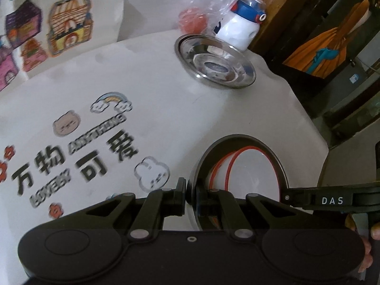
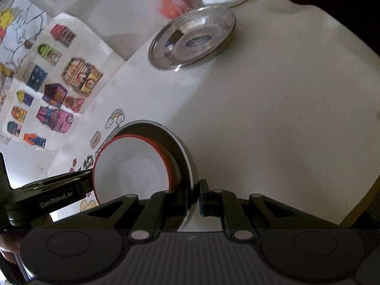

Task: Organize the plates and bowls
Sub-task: 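Carry the bowl stack with both grippers toward the small steel plate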

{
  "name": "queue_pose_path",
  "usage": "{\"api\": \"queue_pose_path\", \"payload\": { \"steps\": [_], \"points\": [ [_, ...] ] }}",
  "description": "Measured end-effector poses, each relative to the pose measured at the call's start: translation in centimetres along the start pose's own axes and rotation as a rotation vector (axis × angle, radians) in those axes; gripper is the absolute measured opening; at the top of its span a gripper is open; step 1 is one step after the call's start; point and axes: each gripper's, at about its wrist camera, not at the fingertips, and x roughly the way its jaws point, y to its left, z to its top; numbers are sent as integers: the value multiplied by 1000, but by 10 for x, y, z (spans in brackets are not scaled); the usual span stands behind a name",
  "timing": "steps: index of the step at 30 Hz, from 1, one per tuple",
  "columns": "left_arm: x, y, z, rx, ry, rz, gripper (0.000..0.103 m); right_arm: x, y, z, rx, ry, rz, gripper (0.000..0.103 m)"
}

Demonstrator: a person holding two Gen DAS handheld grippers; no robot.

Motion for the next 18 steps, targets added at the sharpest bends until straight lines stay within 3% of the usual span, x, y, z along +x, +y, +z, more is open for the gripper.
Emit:
{"api": "queue_pose_path", "payload": {
  "steps": [18],
  "points": [
    [43, -31, 63, 49, -16, -51, 6, -3, -26, 54, 39, -63, -18, 10]
  ]
}}
